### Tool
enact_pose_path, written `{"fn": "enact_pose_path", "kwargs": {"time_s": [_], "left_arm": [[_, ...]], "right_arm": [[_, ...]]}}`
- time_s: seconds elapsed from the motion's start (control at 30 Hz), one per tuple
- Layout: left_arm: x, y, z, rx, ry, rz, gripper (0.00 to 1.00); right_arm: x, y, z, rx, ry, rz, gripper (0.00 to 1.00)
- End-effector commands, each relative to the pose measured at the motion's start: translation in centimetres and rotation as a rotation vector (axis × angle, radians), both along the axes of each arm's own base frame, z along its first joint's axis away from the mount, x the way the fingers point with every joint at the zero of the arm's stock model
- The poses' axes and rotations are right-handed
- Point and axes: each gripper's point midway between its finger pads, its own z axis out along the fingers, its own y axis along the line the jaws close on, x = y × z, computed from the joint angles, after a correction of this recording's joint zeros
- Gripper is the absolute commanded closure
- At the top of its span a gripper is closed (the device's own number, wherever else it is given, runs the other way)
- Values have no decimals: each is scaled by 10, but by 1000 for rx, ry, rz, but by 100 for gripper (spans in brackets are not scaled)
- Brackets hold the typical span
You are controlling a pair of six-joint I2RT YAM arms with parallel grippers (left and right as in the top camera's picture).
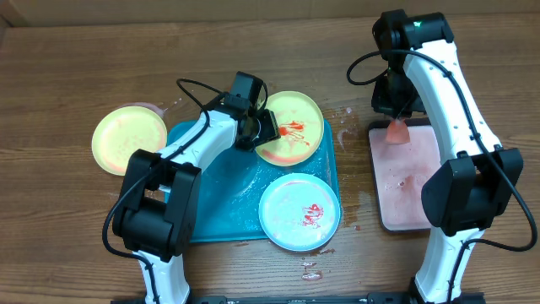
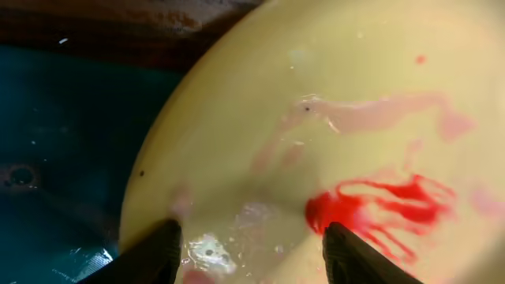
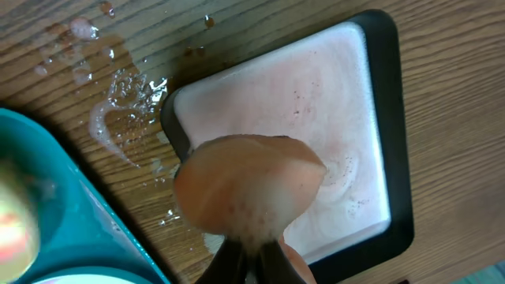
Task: Clean dirty plates on tray and stack at the side
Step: 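Reach the left gripper to the upper yellow plate and grip its rim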
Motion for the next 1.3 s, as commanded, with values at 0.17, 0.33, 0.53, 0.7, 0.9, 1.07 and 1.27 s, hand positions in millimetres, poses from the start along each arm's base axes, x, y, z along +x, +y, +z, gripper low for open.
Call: {"fn": "enact_pose_path", "kwargs": {"time_s": [0.17, 0.33, 0.53, 0.7, 0.9, 1.07, 1.27], "left_arm": [[27, -2, 41, 48, -66, -76, 43], [22, 16, 43, 147, -34, -46, 44], [4, 43, 33, 268, 47, -22, 43], [4, 46, 31, 279, 47, -22, 43], [7, 32, 29, 229, 21, -130, 0], [6, 17, 30, 166, 2, -237, 0], [4, 13, 30, 145, -5, -267, 20]], "right_arm": [[4, 2, 23, 27, -73, 1, 96], [4, 2, 23, 31, -72, 1, 96], [4, 2, 23, 32, -70, 16, 96], [4, 4, 22, 39, -71, 16, 96], [4, 4, 22, 39, -70, 19, 96], [4, 4, 22, 40, -71, 19, 96], [4, 4, 22, 43, -69, 19, 96]]}}
